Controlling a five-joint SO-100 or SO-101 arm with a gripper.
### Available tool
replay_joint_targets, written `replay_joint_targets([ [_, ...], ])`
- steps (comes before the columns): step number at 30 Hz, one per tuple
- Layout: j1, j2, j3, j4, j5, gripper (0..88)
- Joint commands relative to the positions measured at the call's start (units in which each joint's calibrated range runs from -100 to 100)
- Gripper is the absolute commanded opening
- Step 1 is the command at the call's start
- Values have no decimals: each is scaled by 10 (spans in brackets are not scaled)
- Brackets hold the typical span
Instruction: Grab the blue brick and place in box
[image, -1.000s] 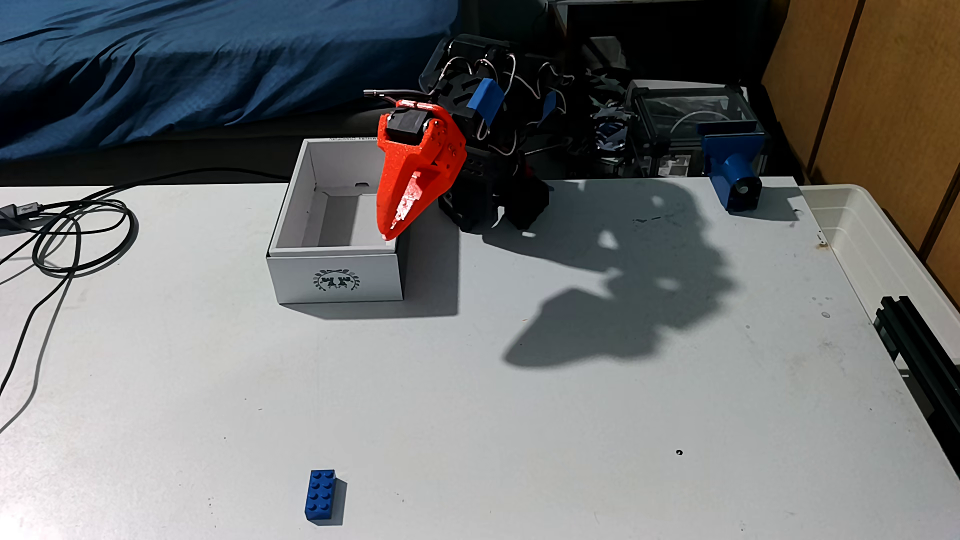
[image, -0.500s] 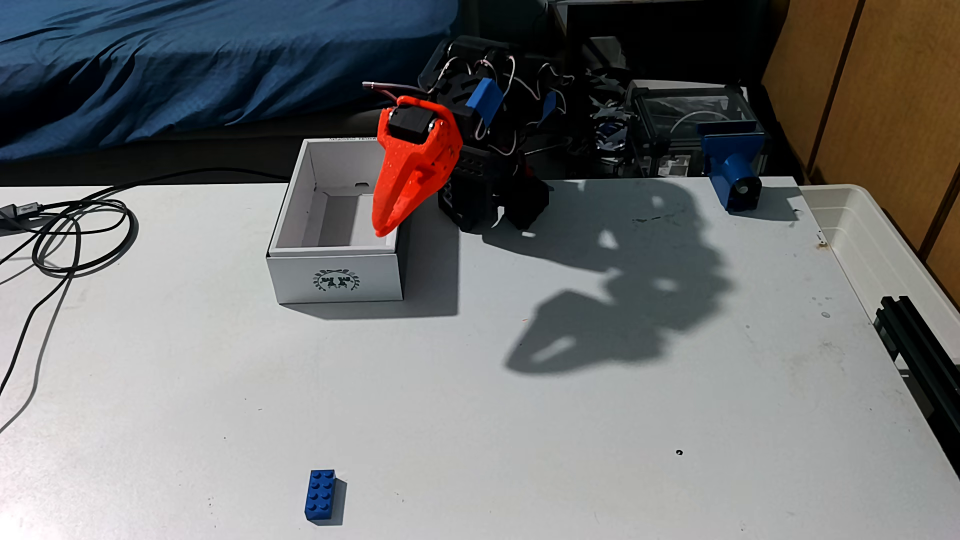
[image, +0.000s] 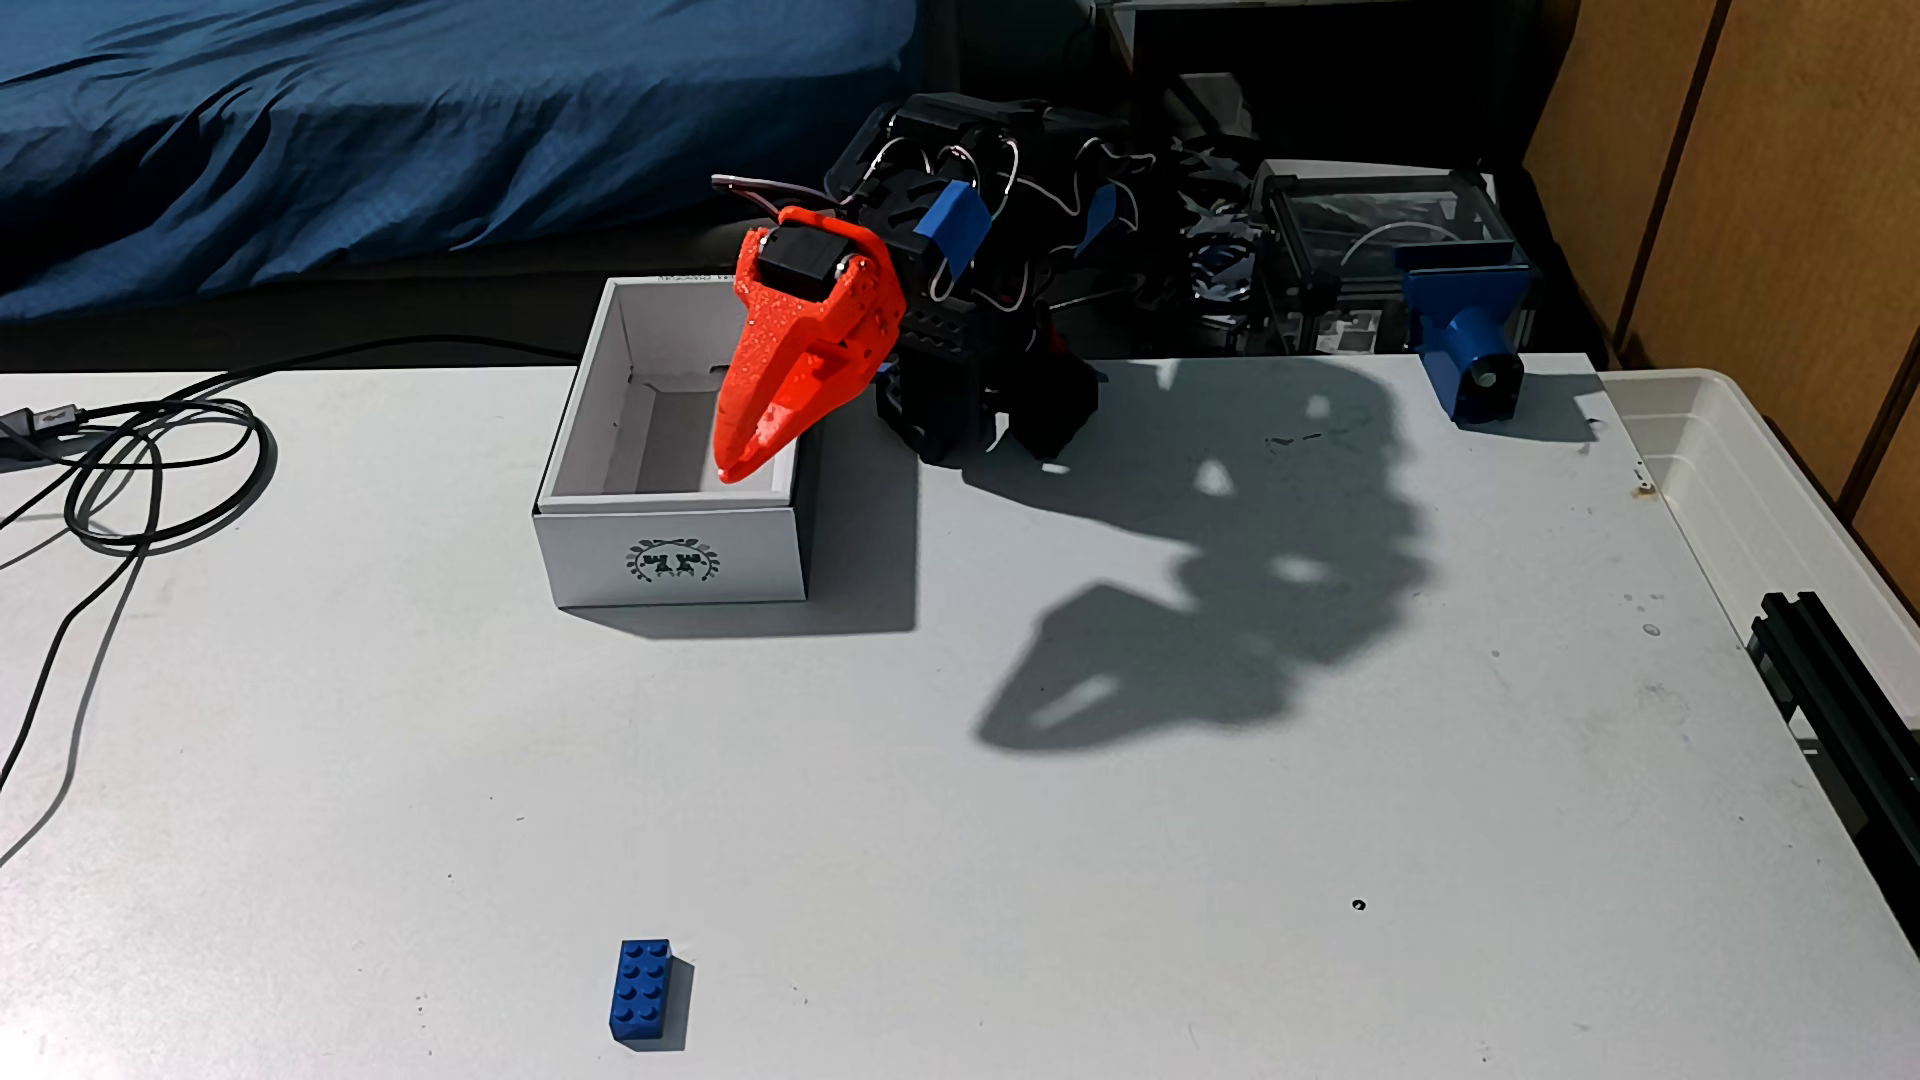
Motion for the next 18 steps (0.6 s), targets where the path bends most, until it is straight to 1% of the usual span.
replay_joint_targets([
  [1, -2, -6, -23, -1, -32, 9],
  [5, -13, -5, -57, 0, -71, 9],
  [10, -14, 19, -114, 22, -98, 9],
  [13, -13, 95, -193, 54, -114, 9],
  [18, -7, 301, -372, 107, -147, 9],
])
